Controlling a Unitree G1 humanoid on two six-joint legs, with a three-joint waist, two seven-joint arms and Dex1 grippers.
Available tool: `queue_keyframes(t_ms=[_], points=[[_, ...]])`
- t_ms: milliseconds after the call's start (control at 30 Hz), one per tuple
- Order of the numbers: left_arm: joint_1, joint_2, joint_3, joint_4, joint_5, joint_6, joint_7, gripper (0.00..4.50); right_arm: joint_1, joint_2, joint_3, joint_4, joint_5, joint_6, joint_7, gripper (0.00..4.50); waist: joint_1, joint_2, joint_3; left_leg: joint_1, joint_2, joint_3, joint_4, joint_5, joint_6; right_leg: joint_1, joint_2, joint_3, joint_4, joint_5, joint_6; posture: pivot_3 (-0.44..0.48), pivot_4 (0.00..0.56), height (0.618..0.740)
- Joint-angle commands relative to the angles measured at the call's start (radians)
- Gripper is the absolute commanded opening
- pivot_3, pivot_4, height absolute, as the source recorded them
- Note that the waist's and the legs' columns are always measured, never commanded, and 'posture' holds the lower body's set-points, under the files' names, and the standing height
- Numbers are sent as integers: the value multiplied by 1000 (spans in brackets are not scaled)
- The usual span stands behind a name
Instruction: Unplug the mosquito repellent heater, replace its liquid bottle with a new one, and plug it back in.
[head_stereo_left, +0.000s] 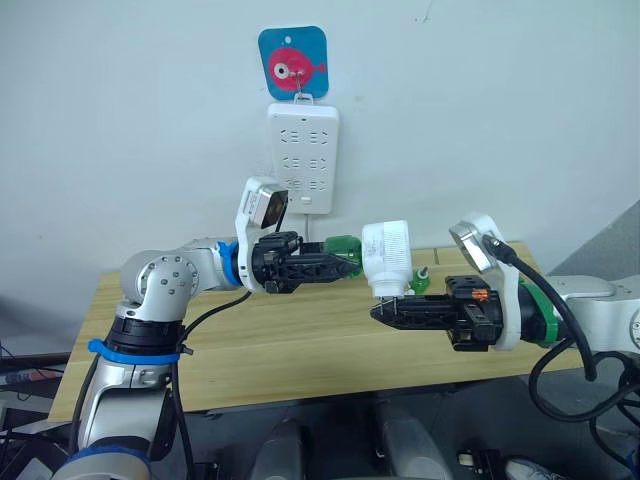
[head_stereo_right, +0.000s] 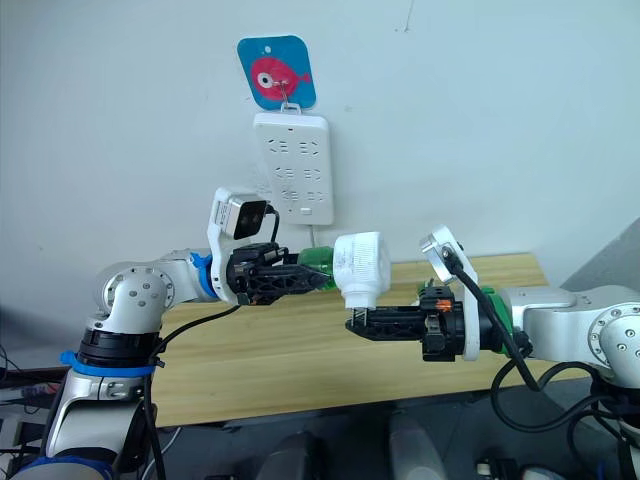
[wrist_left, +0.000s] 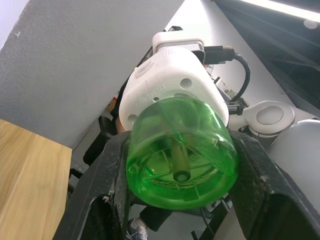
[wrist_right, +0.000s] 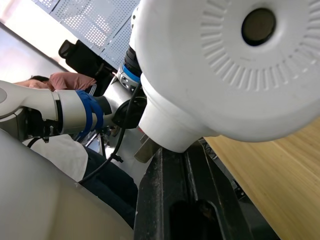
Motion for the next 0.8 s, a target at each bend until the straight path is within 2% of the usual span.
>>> queue_keyframes(t_ms=[33,167,300,400,600,767,800], points=[[11,6,-39,-31,47,14,36,2224,-44,4,-35,-24,74,-67,18,0,0,0,0,0,0,0,0,0,0,0,0,0,0,0,0,-191,139,730],[0,-16,-16,-19,26,27,69,2224,-37,-21,-24,-29,56,-36,33,0,0,0,0,0,0,0,0,0,0,0,0,0,0,0,0,-191,139,730],[-12,-25,3,-21,18,33,81,2224,16,-83,-34,-54,-114,19,120,0,1,0,0,0,0,0,0,0,0,0,0,0,0,0,0,-191,138,730],[-13,-19,-7,-39,53,-5,67,2224,100,-131,-61,-26,-289,6,210,533,5,0,0,0,0,0,0,0,0,0,0,0,0,0,0,-191,136,730],[1,-14,-17,-85,84,-43,46,2224,202,-220,-124,18,-492,-17,405,2585,7,0,-1,0,0,1,0,0,0,0,0,1,0,0,0,-192,133,730],[48,-39,-35,-141,200,-232,44,2224,268,-304,-165,54,-703,-92,570,4370,7,1,-1,0,0,2,0,0,0,0,0,1,0,0,0,-191,132,730],[68,-37,-50,-155,238,-284,30,2224,276,-314,-174,62,-735,-108,595,4500,8,1,-1,1,0,2,0,0,0,0,0,1,0,0,0,-191,132,730]])
